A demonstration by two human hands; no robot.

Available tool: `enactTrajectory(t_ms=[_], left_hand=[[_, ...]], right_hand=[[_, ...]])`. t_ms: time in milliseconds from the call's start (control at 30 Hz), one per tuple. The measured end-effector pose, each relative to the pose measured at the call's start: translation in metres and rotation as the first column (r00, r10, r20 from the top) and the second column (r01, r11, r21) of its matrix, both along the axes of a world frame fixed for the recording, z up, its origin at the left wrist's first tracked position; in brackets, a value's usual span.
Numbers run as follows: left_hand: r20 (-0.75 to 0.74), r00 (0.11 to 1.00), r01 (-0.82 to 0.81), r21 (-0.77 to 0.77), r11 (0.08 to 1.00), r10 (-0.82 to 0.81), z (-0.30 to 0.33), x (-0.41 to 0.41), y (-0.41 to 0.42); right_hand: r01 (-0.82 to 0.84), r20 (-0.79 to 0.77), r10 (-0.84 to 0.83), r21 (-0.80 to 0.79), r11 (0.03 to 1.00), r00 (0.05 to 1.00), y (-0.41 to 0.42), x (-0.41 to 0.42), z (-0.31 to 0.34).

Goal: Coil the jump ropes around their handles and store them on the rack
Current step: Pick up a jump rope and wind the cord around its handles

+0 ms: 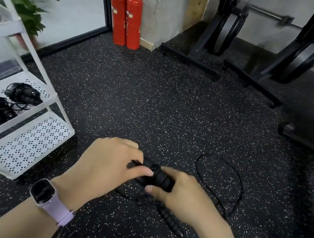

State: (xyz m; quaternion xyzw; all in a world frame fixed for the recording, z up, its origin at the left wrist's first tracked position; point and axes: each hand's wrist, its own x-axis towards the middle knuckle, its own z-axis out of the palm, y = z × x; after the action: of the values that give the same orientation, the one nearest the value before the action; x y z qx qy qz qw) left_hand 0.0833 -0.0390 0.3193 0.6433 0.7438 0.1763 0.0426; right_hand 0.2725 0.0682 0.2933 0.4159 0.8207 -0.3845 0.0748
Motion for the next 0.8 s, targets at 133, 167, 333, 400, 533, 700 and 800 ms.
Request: enactTrajectory(t_ms=[133, 167, 333, 400, 533, 700, 800], left_hand=[[0.08, 0.995, 0.065, -0.122, 0.99, -0.056, -0.004, -0.002, 0.001], [0.132, 0.989, 0.087, -0.151, 0.985, -0.067, -0.004, -0.002, 0.001], [0.548, 0.836, 0.156, -0.206, 0.966, -0.018, -0.009, -0.002, 0.006], [0.683, 0.731, 0.222, -0.247, 0.943, 0.007, -0.008, -0.007, 0.009], [0.878, 0.475, 0.392, -0.269, 0.88, 0.057, -0.011, -0.006, 0.012], [0.952, 0.286, 0.305, -0.201, 0.931, 0.111, -0.02, 0.005, 0.02], [0.873, 0.434, 0.17, -0.322, 0.931, 0.223, -0.028, 0.001, 0.016]], right_hand=[[-0.171, 0.078, 0.175, -0.051, 0.984, 0.982, -0.007, -0.004, 0.004], [-0.202, 0.087, 0.209, -0.078, 0.976, 0.974, -0.008, -0.004, 0.006], [-0.29, -0.114, 0.267, -0.319, 0.902, 0.957, -0.016, -0.005, 0.012], [-0.339, -0.249, 0.255, -0.402, 0.851, 0.934, -0.019, -0.006, 0.016], [-0.399, -0.441, 0.162, -0.521, 0.754, 0.883, -0.019, -0.004, 0.024], [-0.399, -0.571, -0.011, -0.587, 0.704, 0.821, -0.009, 0.002, 0.027], [-0.372, -0.611, -0.09, -0.584, 0.721, 0.786, -0.007, 0.004, 0.022]])
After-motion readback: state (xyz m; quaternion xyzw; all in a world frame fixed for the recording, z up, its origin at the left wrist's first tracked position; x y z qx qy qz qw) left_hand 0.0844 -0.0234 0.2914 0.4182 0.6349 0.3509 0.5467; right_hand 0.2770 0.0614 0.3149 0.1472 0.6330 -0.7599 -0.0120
